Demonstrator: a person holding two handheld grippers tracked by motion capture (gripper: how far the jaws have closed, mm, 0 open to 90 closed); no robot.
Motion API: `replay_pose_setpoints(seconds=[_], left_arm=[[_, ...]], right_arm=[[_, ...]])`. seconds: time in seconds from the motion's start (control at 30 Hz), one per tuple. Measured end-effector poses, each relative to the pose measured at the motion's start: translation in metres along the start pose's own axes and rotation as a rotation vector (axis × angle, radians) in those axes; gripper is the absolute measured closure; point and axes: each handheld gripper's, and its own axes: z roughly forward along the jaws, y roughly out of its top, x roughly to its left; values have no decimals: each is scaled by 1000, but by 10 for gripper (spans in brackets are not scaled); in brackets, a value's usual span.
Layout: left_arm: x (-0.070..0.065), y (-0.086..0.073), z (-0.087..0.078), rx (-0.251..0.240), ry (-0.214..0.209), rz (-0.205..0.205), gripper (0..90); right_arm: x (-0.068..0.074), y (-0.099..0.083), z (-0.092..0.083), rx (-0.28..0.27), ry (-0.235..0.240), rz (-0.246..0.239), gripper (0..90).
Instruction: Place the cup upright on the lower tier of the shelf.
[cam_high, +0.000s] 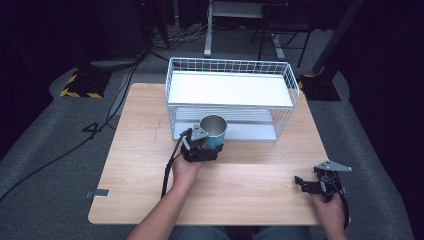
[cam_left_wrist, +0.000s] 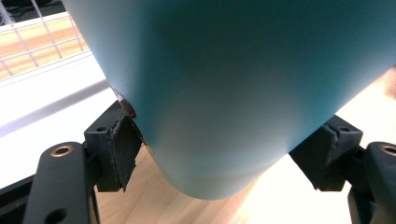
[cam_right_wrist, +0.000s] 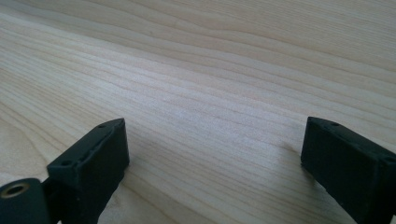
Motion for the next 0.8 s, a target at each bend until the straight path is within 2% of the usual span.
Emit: replay_pose_setpoints(seconds=[0.2,0.33,0.47,0.6,0.8], left_arm=[[0,5,17,-5,21,15,247],[1,7,29,-8,27,-8,247],[4,14,43,-7,39,1,247],[6,17,49,-20,31,-7,247],[9,21,62,-17,42,-11,246]], right_arm=[[0,0,0,0,0,0,80],[0,0,0,-1,-1,-1,80],[0,0,0,-1,-1,-1,80],[0,0,0,0,0,0,80],[0,0,0,0,0,0,80]])
